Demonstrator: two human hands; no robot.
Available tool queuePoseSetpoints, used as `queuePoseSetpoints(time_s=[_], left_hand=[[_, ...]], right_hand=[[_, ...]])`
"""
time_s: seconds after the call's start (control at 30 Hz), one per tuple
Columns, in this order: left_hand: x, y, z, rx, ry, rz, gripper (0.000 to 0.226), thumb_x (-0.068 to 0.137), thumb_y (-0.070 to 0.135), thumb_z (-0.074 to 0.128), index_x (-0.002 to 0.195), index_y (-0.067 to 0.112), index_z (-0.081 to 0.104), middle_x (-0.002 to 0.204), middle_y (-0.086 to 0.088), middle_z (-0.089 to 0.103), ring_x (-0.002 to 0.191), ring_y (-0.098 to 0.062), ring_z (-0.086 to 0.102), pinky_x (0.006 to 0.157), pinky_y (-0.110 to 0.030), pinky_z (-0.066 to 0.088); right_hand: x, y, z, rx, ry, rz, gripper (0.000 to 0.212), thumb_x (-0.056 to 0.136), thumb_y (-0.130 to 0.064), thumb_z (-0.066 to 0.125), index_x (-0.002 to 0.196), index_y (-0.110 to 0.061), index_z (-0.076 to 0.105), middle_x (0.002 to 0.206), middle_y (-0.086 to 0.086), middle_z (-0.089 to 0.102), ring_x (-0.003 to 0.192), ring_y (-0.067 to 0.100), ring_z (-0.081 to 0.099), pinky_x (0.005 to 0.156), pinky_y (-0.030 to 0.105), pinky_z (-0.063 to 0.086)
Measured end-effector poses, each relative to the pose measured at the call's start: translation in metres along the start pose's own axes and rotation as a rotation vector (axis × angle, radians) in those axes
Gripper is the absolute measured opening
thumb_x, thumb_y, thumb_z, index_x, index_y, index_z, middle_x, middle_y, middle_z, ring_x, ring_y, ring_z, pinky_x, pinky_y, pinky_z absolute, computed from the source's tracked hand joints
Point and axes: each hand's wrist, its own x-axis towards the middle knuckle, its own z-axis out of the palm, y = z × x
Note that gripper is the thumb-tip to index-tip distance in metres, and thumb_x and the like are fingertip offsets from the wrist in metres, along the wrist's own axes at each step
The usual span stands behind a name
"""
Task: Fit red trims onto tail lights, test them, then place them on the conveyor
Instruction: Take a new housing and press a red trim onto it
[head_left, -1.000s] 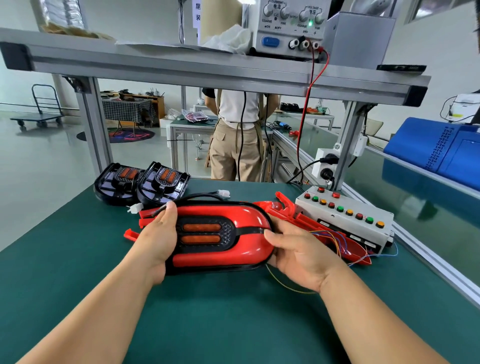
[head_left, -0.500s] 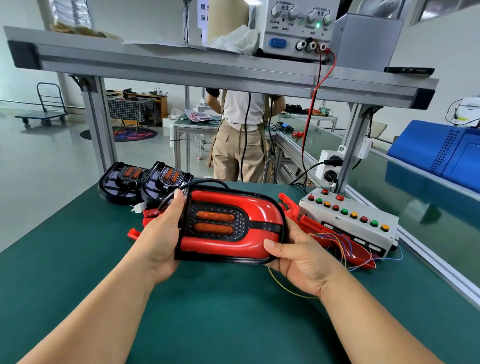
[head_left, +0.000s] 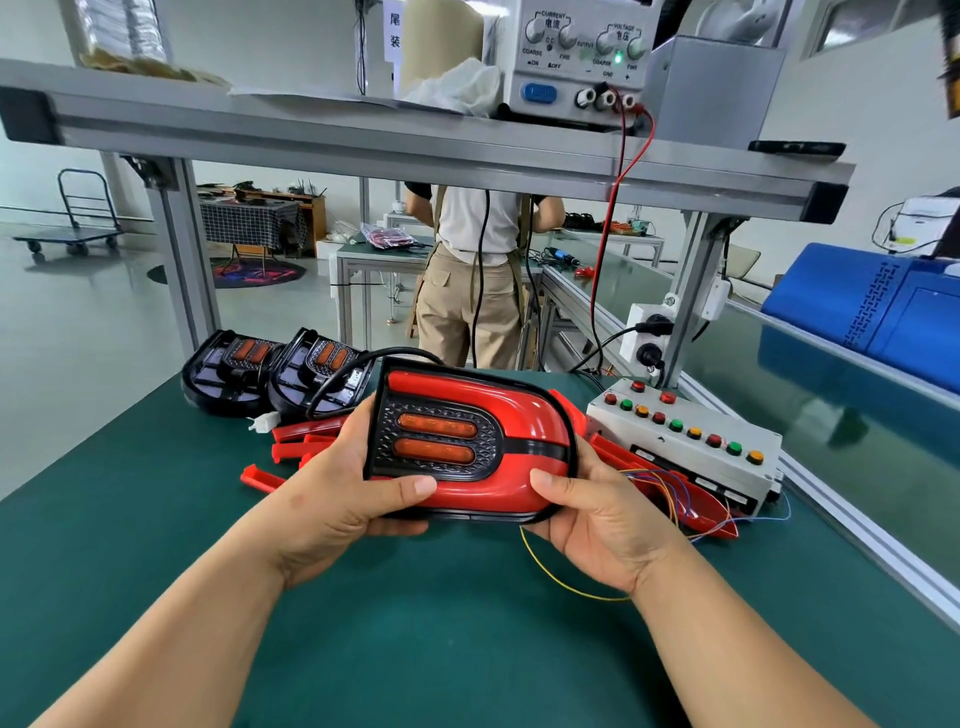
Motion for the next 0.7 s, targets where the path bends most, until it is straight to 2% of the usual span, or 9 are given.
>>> queuePoseSetpoints(time_s=[0.13, 0.27, 0.43, 0.7], left_hand=[[-0.0004, 0.0003, 0.0032, 0.017, 0.014, 0.035, 0.073, 0.061, 0.029, 0.085, 0.121, 0.05, 0.05, 0.122, 0.0, 0.069, 0.109, -0.024, 0.068, 0.074, -0.033, 0.058], [-0.0011, 0.0024, 0.0037, -0.016, -0.009, 0.04, 0.074, 0.063, 0.027, 0.085, 0.125, 0.047, 0.049, 0.125, -0.001, 0.067, 0.113, -0.025, 0.066, 0.09, -0.05, 0.056], [-0.0003, 0.0006, 0.004, -0.007, -0.019, 0.048, 0.072, 0.072, 0.02, 0.082, 0.128, 0.046, 0.046, 0.124, 0.0, 0.067, 0.112, -0.024, 0.067, 0.084, -0.041, 0.059], [0.0041, 0.0005, 0.004, 0.007, 0.019, 0.086, 0.068, 0.078, 0.015, 0.077, 0.131, 0.041, 0.044, 0.122, 0.0, 0.068, 0.109, -0.022, 0.068, 0.075, -0.035, 0.06]], right_hand=[[0.0007, 0.0022, -0.0007, 0.034, 0.007, 0.022, 0.058, 0.076, 0.003, 0.063, 0.131, -0.014, 0.052, 0.117, 0.021, 0.068, 0.099, 0.036, 0.07, 0.074, 0.045, 0.061], [0.0024, 0.0044, -0.001, 0.035, 0.015, 0.014, 0.06, 0.076, 0.004, 0.063, 0.133, -0.01, 0.051, 0.12, 0.023, 0.067, 0.103, 0.037, 0.068, 0.084, 0.05, 0.058], [0.0033, 0.0041, -0.0021, 0.035, 0.033, 0.035, 0.061, 0.074, 0.005, 0.064, 0.132, -0.011, 0.051, 0.121, 0.024, 0.066, 0.106, 0.04, 0.067, 0.089, 0.054, 0.055], [0.0044, 0.0031, -0.0012, -0.01, 0.061, 0.003, 0.062, 0.074, 0.001, 0.066, 0.132, -0.012, 0.051, 0.117, 0.022, 0.068, 0.1, 0.036, 0.069, 0.077, 0.047, 0.06]])
